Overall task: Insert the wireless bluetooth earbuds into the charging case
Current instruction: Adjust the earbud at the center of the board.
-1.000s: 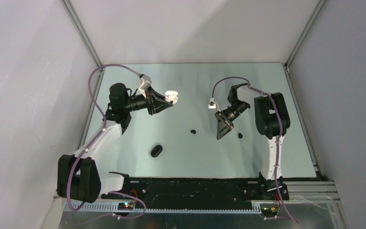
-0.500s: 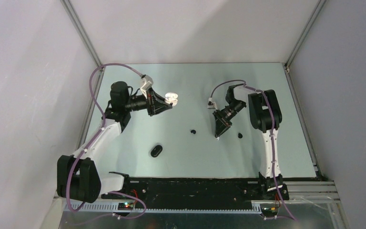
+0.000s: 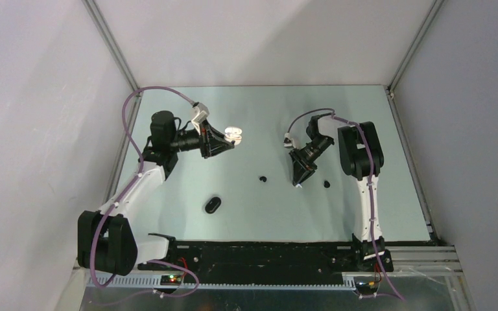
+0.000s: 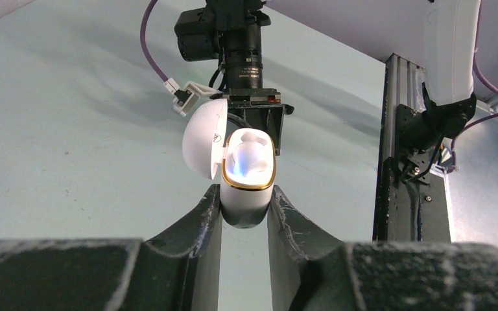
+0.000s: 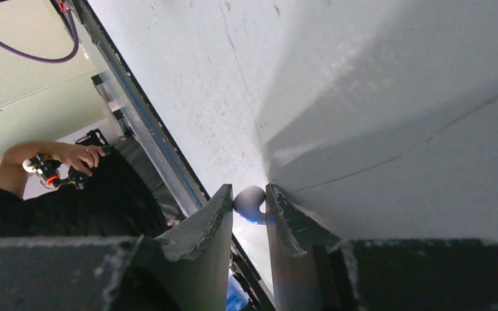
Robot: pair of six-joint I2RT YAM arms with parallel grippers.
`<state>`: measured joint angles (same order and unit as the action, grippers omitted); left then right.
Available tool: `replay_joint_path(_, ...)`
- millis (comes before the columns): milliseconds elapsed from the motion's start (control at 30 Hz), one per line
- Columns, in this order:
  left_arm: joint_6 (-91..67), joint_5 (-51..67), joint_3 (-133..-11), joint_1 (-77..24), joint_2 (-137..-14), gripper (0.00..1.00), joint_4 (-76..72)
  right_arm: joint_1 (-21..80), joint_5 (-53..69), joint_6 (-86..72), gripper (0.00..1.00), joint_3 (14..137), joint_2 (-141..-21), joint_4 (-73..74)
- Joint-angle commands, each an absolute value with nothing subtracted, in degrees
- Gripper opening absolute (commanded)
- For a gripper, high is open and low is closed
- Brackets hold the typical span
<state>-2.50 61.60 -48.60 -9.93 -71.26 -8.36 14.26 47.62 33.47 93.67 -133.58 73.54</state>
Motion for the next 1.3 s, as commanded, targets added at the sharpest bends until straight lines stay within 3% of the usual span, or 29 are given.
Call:
replay_joint_path(0, -1.27, 61.21, -50.73, -9.87, -70.46, 0.0, -8.76, 13.44, 42.23, 32.15, 0.32, 94.36, -131.32, 67.14)
replay_joint_path(400, -0.86, 61.0, -51.14, -10.52, -70.13, 0.0, -8.16, 13.02, 36.97, 34.09, 0.36, 96.97, -125.79, 64.19)
replay_joint_path(567, -0.38, 60.61, -51.25, -10.55, -69.64, 0.0, -7.31, 13.86, 36.51, 40.95, 0.33, 85.14, -112.91, 55.66)
replay_joint_path(833, -0.33, 59.26, -51.07, -10.55, -68.91, 0.0, -7.21, 22.16, 35.84, 45.51, 0.19, 63.87, -90.39, 44.47)
replay_joint_path(967, -0.27, 59.15, -50.7, -10.55, -68.44, 0.0, -7.21, 27.24, 34.58, 44.95, 0.17, 58.82, -89.33, 44.4)
replay_joint_path(1267, -0.24, 58.79, -48.97, -10.61, -67.07, 0.0, -7.21, 27.69, 28.65, 40.76, 0.14, 59.1, -95.16, 39.95)
